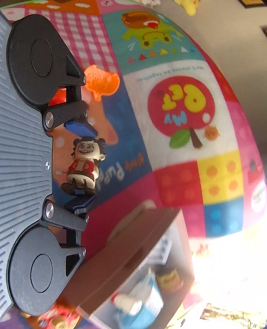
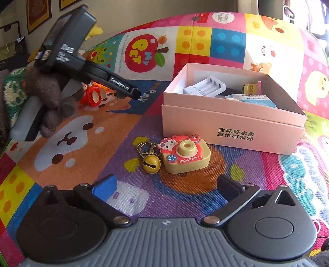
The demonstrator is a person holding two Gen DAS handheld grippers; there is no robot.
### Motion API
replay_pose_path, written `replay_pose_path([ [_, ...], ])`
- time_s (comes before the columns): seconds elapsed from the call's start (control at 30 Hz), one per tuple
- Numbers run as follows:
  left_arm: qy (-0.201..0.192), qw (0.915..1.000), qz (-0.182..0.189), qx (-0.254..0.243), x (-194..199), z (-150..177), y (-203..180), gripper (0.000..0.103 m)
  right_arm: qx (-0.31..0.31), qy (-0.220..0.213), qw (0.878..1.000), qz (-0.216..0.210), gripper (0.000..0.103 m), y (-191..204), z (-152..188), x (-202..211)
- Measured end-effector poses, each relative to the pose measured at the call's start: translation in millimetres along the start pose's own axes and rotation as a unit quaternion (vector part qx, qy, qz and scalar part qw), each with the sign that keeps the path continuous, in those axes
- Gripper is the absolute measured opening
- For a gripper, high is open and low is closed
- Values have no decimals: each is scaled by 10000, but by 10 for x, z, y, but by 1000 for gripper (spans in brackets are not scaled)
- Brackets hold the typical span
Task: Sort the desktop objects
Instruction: 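Grasp the boy figurine keychain with the left gripper, then carry the figurine keychain with the left gripper and set it on the mat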
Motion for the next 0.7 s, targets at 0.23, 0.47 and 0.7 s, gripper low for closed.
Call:
replay_pose_path([
  [0.23,-159,9975,681,129,722,488,-566,82,115,-108,9998,106,103,25,9,39],
  [0.47,-232,9939,822,692,929,904,-516,95,297,-77,9990,311,103,86,29,37],
  [0.7,-430,9902,936,942,846,784,-566,96,460,62,9984,336,103,147,94,51],
])
Point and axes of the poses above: each gripper's, at about its wrist camera, not at the fingertips, and x roughly against the way its jaws point, y to its left, z to its underside, the point moved 4 cm from there along -x, roughly the way its jaws point, and after that the axes turned 6 degrees about -x, right-handed, at the moved point
